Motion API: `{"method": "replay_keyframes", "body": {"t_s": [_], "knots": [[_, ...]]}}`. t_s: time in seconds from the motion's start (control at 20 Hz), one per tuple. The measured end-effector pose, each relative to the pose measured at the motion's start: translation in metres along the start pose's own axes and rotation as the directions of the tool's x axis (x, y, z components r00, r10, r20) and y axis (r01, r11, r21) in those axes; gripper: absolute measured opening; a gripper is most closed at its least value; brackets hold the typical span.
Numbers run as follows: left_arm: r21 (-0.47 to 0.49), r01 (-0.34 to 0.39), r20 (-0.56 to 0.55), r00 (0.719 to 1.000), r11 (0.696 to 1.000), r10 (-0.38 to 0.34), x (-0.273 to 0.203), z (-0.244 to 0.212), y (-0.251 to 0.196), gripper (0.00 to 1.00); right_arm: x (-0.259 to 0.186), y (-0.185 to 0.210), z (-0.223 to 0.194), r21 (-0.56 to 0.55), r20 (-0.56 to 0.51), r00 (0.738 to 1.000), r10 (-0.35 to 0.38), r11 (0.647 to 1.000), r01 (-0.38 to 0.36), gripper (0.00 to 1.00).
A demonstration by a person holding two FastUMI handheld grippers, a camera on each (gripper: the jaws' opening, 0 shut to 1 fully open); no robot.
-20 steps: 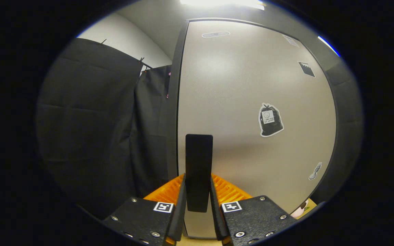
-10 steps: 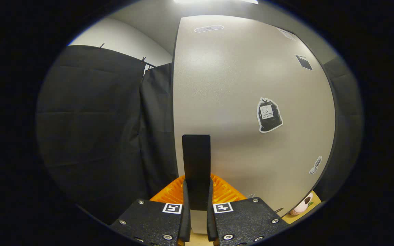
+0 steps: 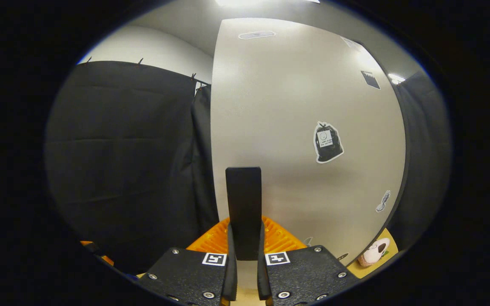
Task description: Open the cabinet door with the right hand, grasp the bottle in the cabinet with the left hand and place it on the coaster, then close the cabinet door with the right hand.
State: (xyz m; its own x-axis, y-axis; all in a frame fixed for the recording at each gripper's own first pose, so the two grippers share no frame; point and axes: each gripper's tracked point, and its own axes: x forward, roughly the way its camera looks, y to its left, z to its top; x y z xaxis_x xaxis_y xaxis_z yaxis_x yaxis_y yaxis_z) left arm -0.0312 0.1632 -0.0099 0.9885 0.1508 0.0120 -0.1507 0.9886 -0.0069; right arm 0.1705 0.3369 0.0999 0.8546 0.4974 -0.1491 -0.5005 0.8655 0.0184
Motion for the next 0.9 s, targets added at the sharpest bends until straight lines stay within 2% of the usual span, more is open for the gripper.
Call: {"method": "replay_keyframes", "body": {"t_s": [0.3, 0.8, 0.85, 0.9], "knots": [[0.003, 0.033, 0.006, 0.999, 0.999, -0.033, -0.009, 0.01, -0.047, 0.87, -0.047, -0.002, 0.003, -0.005, 0.0, 0.998, 0.065, 0.998, -0.065, 0.19], [0.017, 0.116, 0.03, 0.993, 0.993, -0.116, -0.031, 0.026, -0.132, 0.87, -0.118, -0.028, -0.004, -0.002, 0.022, 0.995, 0.101, 0.995, -0.101, 0.19], [0.012, 0.128, 0.031, 0.991, 0.992, -0.128, -0.031, 0.027, -0.142, 0.92, -0.122, -0.031, -0.004, -0.007, 0.024, 0.995, 0.1, 0.995, -0.1, 0.19], [0.007, 0.143, 0.032, 0.989, 0.99, -0.143, -0.033, 0.027, -0.153, 0.86, -0.128, -0.034, -0.004, -0.012, 0.027, 0.995, 0.099, 0.995, -0.099, 0.19]]}}
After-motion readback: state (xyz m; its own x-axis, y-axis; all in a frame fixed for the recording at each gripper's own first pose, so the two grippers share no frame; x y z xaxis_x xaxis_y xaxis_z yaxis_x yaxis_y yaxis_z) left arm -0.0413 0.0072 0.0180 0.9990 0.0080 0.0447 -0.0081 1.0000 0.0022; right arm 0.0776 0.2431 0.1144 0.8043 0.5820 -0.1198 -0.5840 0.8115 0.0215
